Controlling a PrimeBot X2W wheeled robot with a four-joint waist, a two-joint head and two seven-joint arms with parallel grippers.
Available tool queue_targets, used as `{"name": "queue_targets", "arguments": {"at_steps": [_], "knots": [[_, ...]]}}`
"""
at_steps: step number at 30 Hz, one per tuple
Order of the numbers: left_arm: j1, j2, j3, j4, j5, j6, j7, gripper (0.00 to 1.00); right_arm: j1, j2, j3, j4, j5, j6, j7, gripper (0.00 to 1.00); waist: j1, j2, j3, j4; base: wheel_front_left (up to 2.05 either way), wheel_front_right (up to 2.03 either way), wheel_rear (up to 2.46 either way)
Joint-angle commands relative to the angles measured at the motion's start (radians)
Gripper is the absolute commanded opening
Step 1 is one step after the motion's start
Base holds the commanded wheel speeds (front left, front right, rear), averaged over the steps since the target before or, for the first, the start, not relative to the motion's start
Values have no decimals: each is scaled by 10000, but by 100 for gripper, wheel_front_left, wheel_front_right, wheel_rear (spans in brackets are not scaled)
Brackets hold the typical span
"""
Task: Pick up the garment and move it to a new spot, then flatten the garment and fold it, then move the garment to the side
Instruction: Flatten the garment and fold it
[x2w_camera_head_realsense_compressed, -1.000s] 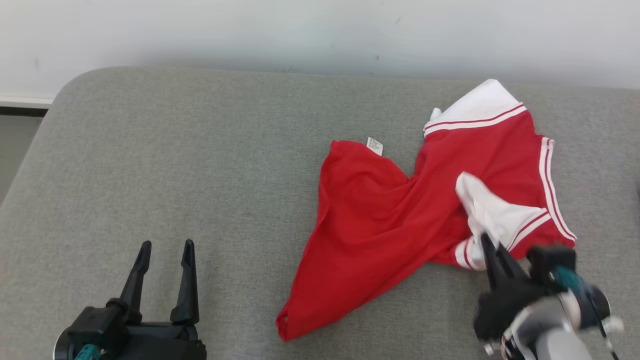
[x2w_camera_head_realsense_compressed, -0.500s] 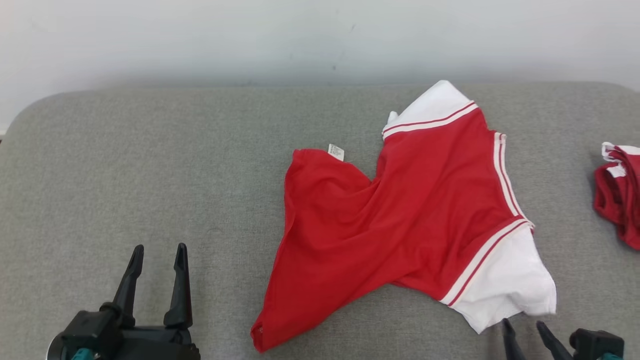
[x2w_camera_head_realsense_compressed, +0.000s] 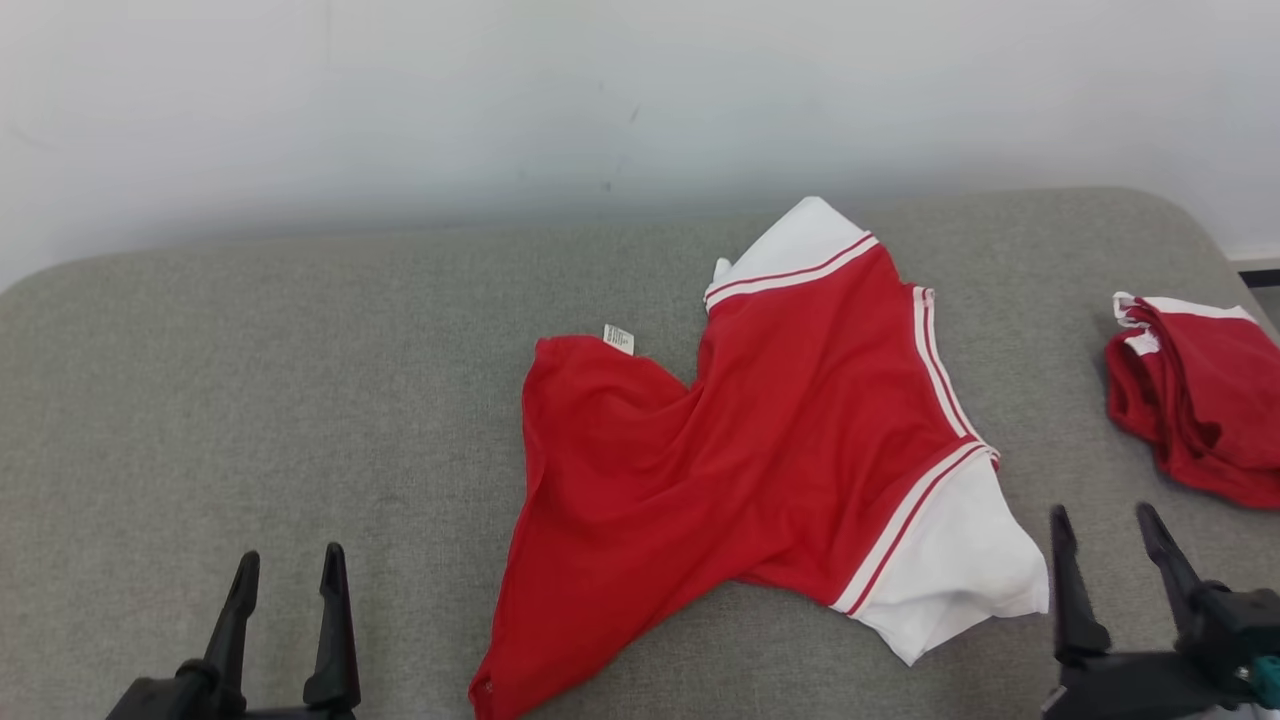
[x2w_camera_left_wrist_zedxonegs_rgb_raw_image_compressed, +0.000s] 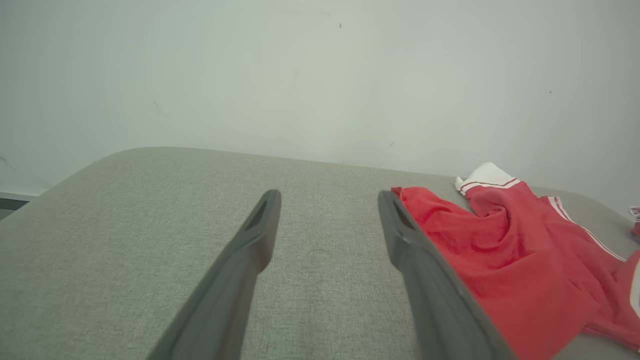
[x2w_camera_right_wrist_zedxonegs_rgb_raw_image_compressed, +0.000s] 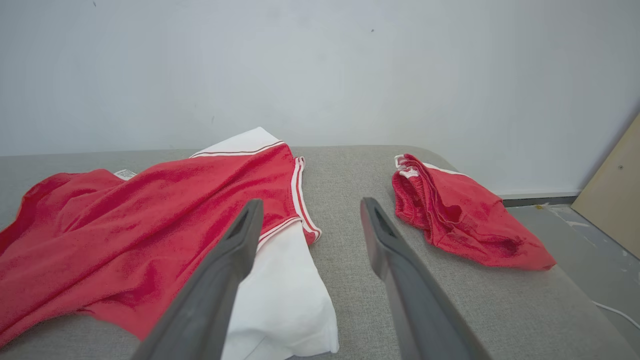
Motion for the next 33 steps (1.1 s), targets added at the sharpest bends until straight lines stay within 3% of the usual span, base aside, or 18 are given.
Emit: {"name": "queue_targets", "arguments": {"at_steps": [1, 8, 16, 24, 33], "knots": [[193, 2, 39, -13, -110, 48, -1, 100, -172, 13, 148, 84, -266, -24, -337, 100, 0, -1, -198, -141, 0, 0, 0], [500, -1, -93, 160, -184, 173, -1, 100, -640, -224, 969, 1209, -1079, -24, -1818, 100, 0, -1, -589, -123, 0, 0, 0], [469, -2, -840, 1183, -270, 101, 58, 100, -681, -235, 1089, 2122, -885, -24, -2298, 100, 0, -1, -734, -82, 0, 0, 0], [-1189, 5, -2442, 2912, -907, -71, 1605, 100, -712, -154, 1291, 2284, -883, -24, -2158, 100, 0, -1, -532, -376, 0, 0, 0], [-3223, 13, -3055, 5077, -814, 864, 3463, 100, -1067, -107, 1572, 2330, -792, -24, -2221, 100, 0, -1, 160, -904, 0, 0, 0]]}}
